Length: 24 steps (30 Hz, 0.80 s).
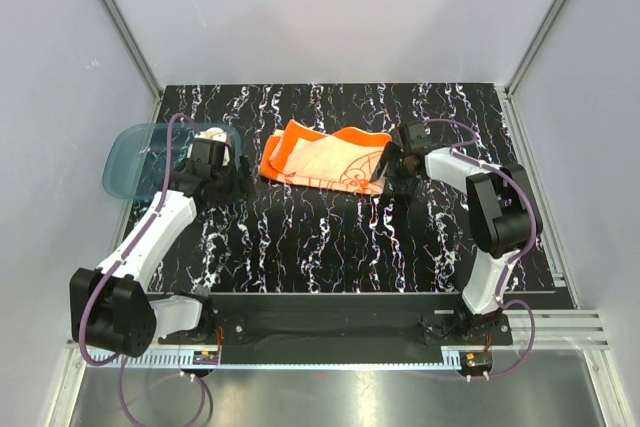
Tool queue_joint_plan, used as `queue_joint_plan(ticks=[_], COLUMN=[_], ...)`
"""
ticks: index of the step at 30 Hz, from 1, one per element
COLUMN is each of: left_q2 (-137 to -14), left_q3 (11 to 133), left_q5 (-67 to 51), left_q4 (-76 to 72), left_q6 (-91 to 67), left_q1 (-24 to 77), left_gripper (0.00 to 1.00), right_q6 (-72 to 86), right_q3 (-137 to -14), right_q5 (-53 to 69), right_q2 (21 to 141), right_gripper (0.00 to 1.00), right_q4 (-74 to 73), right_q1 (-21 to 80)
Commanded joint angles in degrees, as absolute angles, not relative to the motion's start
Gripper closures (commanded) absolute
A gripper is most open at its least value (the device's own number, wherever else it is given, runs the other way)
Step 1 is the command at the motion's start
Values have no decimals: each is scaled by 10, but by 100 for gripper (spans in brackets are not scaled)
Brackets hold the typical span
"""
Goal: Roll the towels
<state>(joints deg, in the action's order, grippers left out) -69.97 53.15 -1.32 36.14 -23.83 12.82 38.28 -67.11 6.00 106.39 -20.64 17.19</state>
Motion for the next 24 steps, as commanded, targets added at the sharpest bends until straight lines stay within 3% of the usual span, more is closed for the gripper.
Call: queue_joint_plan(ticks=[1, 4, 5, 9, 11, 14, 24], left_q2=[-690, -700, -704, -722, -734, -758, -947], left_q3=[552, 563, 566, 585, 597, 612, 729], left_q5=[-2, 13, 15, 21, 25, 25, 4], left_q4=[354, 357, 357, 356, 352, 338, 272], left_q6=[-250, -257, -258, -270, -273, -282, -283], left_q1=[136, 148, 150, 170, 180, 195, 275], left_gripper=[15, 15, 16, 19, 19, 22, 33], right_q6=[384, 379, 377, 364, 352, 335, 323], right_q3=[-674, -672, -668, -615, -592, -549, -451], right_q5=[85, 94, 93, 91, 102, 93, 93], right_q2=[1074, 1079, 1077, 1043, 1013, 966, 864], right_gripper=[25, 47, 59, 86, 94, 100, 100], right_q4=[-146, -143, -145, -156, -176, -224, -284], right_q1=[172, 171, 171, 159, 148, 130, 125])
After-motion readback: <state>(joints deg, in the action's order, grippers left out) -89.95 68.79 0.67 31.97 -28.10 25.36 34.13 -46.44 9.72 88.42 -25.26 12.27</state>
